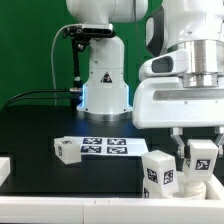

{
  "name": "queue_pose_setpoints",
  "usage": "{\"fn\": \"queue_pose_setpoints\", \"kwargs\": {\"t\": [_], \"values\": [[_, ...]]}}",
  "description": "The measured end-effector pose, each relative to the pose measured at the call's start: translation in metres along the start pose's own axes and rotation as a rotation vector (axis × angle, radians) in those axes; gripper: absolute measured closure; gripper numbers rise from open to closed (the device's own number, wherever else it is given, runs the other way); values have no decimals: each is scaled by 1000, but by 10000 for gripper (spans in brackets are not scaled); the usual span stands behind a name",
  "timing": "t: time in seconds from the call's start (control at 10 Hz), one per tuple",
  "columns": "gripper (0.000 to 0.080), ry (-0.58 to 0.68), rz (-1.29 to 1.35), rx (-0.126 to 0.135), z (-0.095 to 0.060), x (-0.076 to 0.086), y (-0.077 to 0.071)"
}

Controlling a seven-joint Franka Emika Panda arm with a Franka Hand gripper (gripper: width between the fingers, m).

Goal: Assemble stool

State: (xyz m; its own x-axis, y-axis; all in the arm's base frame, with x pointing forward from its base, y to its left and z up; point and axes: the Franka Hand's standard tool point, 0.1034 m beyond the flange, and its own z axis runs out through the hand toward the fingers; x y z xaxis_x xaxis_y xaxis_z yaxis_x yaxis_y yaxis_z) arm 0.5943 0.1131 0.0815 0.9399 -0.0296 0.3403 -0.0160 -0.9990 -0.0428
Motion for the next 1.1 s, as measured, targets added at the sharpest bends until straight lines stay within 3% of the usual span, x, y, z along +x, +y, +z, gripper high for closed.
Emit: {"fn": "queue_pose_setpoints", "kwargs": {"t": [0.6, 0.7, 0.8, 0.9, 1.1], "values": [[465, 53, -20, -2, 4, -1, -9], [384, 53, -20, -2, 4, -1, -9], [384, 40, -20, -2, 4, -2, -9], [201, -4, -13, 0, -1, 2, -8], [163, -49, 8, 0, -5, 11, -3]]}}
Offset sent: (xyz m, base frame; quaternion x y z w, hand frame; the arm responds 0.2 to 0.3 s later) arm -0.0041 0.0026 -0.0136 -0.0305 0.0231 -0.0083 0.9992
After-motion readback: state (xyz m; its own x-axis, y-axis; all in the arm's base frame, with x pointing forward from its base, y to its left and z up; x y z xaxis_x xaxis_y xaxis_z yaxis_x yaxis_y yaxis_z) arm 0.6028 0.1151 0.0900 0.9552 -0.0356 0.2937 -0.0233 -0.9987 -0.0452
